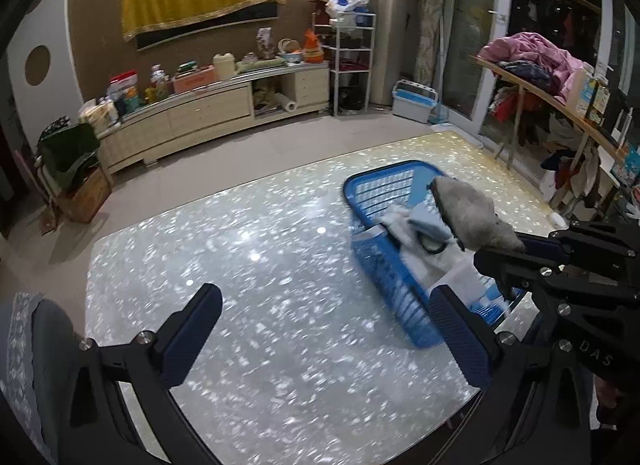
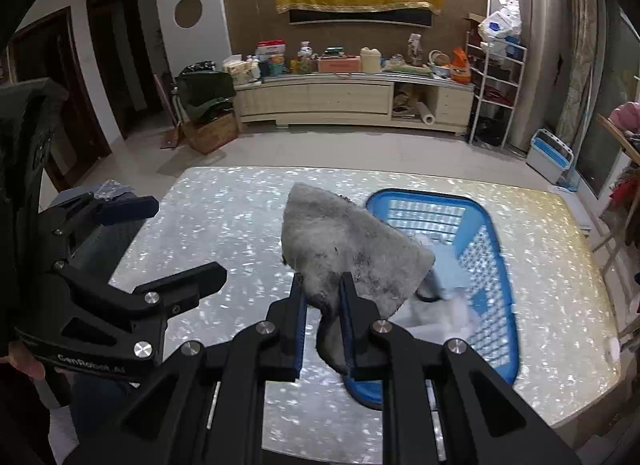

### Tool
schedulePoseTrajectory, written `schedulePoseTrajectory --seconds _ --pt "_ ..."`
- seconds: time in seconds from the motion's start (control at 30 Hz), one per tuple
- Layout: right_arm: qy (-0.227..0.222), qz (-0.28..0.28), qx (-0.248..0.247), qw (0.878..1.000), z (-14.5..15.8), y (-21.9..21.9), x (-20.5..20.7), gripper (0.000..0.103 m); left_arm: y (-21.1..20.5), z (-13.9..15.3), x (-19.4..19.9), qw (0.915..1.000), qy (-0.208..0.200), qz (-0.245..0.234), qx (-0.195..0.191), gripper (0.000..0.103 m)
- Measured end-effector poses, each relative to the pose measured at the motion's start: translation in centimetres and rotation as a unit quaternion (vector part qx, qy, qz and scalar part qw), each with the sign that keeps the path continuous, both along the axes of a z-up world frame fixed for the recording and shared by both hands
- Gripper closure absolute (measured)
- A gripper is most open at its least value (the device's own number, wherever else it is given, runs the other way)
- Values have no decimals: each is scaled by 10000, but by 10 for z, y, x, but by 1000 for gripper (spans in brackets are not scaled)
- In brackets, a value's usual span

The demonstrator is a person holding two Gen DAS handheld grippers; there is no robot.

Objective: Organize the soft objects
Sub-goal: 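Carry the grey fuzzy mat with the right gripper into the basket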

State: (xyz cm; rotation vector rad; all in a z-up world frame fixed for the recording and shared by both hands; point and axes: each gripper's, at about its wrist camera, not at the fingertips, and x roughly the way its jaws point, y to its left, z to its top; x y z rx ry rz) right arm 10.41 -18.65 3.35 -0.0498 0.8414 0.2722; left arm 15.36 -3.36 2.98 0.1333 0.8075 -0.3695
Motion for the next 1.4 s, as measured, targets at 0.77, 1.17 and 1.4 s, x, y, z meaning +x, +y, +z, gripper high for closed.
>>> schedulePoseTrajectory --seconds 0.77,1.17,1.4 --pt "485 -569 -78 9972 -44 -38 49 86 -60 -51 63 9964 141 -544 628 0" --pt "1147 -504 -42 9921 -86 -34 76 81 -54 -87 96 9960 587 -479 475 0" --pt "1162 -392 -1 9925 -79 -32 67 57 -47 -93 97 9964 746 -357 188 0"
